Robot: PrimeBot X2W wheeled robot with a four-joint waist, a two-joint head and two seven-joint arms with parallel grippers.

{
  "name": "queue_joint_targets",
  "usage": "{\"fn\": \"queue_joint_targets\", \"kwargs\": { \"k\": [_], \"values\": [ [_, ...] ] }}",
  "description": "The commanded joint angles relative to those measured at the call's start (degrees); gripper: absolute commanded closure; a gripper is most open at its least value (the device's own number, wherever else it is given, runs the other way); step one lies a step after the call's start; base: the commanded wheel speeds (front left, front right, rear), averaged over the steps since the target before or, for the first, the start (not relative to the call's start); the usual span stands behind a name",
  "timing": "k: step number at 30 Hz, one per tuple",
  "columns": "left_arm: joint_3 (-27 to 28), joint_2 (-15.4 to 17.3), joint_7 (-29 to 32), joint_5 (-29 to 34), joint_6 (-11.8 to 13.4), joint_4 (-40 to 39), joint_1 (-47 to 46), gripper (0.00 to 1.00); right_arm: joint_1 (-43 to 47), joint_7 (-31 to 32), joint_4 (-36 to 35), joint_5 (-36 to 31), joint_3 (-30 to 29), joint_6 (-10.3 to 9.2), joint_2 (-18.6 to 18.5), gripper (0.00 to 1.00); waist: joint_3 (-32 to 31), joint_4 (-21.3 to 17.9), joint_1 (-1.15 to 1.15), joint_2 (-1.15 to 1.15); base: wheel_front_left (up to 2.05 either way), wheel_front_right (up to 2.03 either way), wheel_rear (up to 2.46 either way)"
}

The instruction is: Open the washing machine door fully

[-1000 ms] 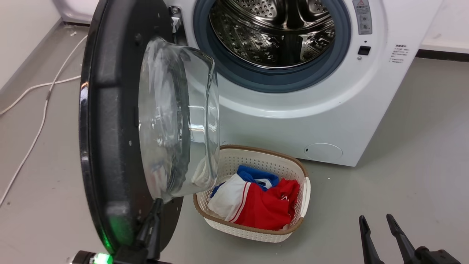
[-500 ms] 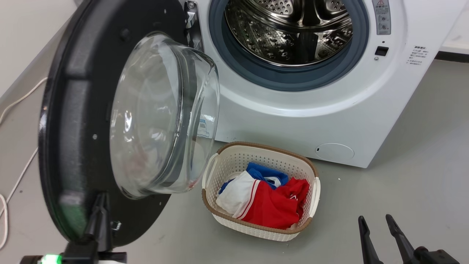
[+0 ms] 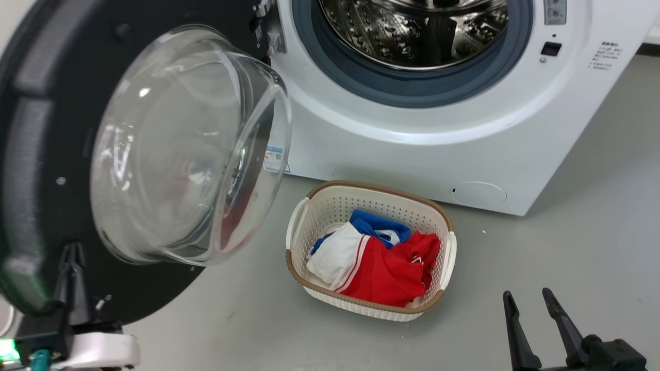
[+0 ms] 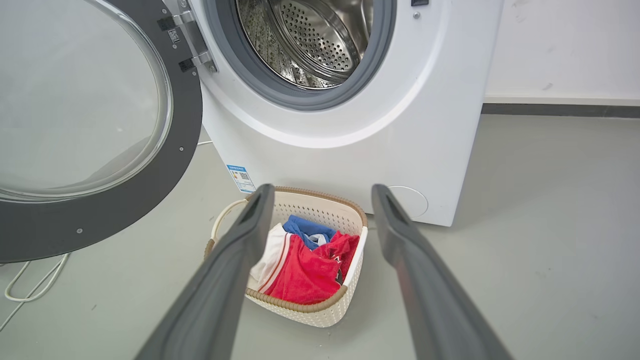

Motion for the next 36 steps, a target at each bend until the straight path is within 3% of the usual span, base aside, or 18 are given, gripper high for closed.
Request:
{"fn": "queue_joint_targets", "kwargs": {
  "k": [1, 10, 20, 36],
  "values": [
    [1.16, 0.53, 0.15, -0.36, -0.04, 0.3, -1.18, 1.0, -0.75, -0.11, -0.15, -0.22, -0.01, -0.01, 0.08, 0.0, 0.58, -0.3, 0.0, 0.0, 0.0, 0.0, 0.0],
    [9.17, 1.02, 0.15, -1.99, -0.64, 3.35, -3.39, 1.0, -2.22, -0.1, -0.32, -1.06, -0.71, -0.01, 0.09, 0.0, 3.48, -1.4, 0.0, 0.0, 0.0, 0.0, 0.0],
    [13.9, 1.87, 0.16, -2.3, -3.61, 8.75, -7.75, 1.0, -4.0, -0.11, -0.73, -2.01, -1.06, -0.01, 0.07, 0.0, 6.22, -1.77, 0.0, 0.0, 0.0, 0.0, 0.0],
    [21.08, 4.11, 0.16, -2.48, -6.39, 18.45, -14.27, 1.0, -5.64, -0.1, -1.07, -2.38, -1.34, -0.01, -0.79, 0.0, 9.21, -3.26, 0.0, 0.0, 0.0, 0.0, 0.0]
  ]
}}
